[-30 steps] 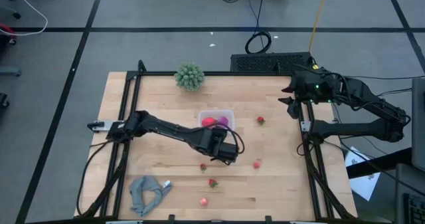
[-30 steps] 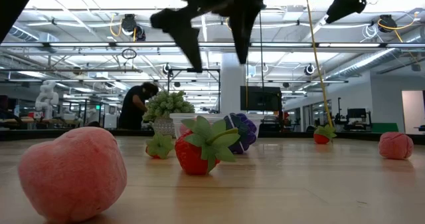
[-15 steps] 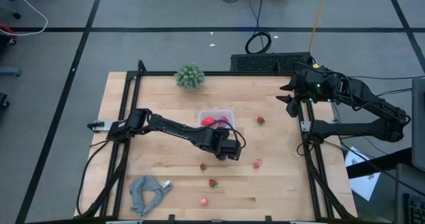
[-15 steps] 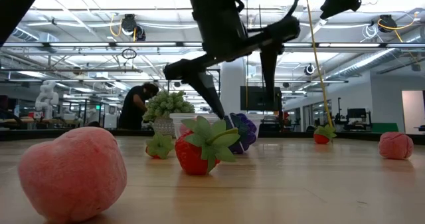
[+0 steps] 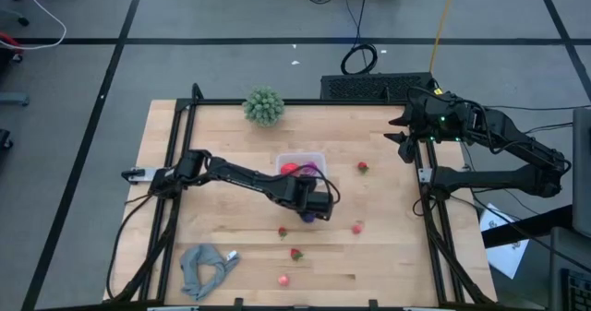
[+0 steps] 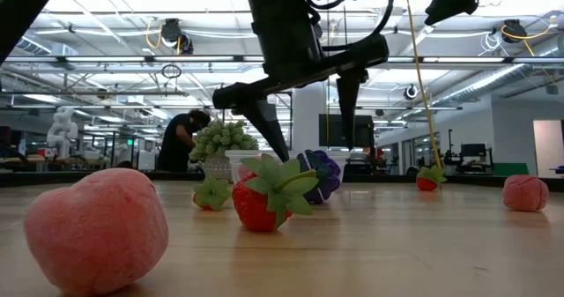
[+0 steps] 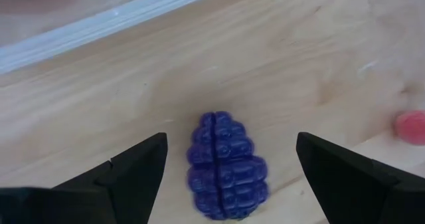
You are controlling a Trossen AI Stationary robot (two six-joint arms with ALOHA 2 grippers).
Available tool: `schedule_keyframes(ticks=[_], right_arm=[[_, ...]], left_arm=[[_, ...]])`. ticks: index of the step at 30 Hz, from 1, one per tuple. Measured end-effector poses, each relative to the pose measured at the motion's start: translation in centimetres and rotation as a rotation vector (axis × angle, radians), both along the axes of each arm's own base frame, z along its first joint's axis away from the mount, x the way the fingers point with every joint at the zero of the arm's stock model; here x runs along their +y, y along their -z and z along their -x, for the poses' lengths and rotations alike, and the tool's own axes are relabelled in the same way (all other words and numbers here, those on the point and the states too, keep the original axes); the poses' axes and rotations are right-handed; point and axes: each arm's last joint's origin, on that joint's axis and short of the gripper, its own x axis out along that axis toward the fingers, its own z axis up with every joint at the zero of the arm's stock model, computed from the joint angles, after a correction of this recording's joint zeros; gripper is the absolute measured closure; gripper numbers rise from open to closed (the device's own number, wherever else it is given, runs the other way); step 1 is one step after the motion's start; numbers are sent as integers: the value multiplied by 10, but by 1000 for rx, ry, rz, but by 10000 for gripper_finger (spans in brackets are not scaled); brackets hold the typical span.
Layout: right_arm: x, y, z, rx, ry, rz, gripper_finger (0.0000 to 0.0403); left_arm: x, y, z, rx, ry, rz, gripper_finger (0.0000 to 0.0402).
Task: Pick and placing Produce into tupperware
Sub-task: Put the grapes into the bin
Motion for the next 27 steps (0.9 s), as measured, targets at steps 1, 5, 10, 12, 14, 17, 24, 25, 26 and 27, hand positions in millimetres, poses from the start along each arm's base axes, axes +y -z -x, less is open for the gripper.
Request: schedule_keyframes(ticks=[1, 5, 10, 12, 14, 17, 24, 25, 26, 27], right_arm=[[0, 0, 0, 1, -1, 1, 209], [0, 0, 0, 1, -1, 1, 209], [0, 0, 0, 1, -1, 1, 209], [0, 0, 0, 1, -1, 1, 209], [0, 0, 0, 1, -1, 1, 209], [0, 0, 0, 1, -1, 1, 209], [0, 0, 0, 1, -1, 1, 209], [0, 0, 0, 1, -1, 1, 209], [0, 0, -1, 2, -2, 0, 209], [0, 0, -1, 2, -2, 0, 209]], left_arm=[[0, 0, 1, 15, 0, -3, 62], [1, 4, 4, 56, -10, -19, 62], [1, 4, 3, 47, -8, -25, 62], [1, 4, 3, 47, -7, -25, 62], [0, 4, 3, 47, -6, -25, 62], [-1, 10, 2, 53, -5, -24, 62], [-4, 32, -5, 70, 17, 23, 62], [-4, 34, -6, 70, 22, 20, 62], [-4, 34, -6, 70, 25, 22, 62], [-4, 34, -7, 60, 30, 22, 62]])
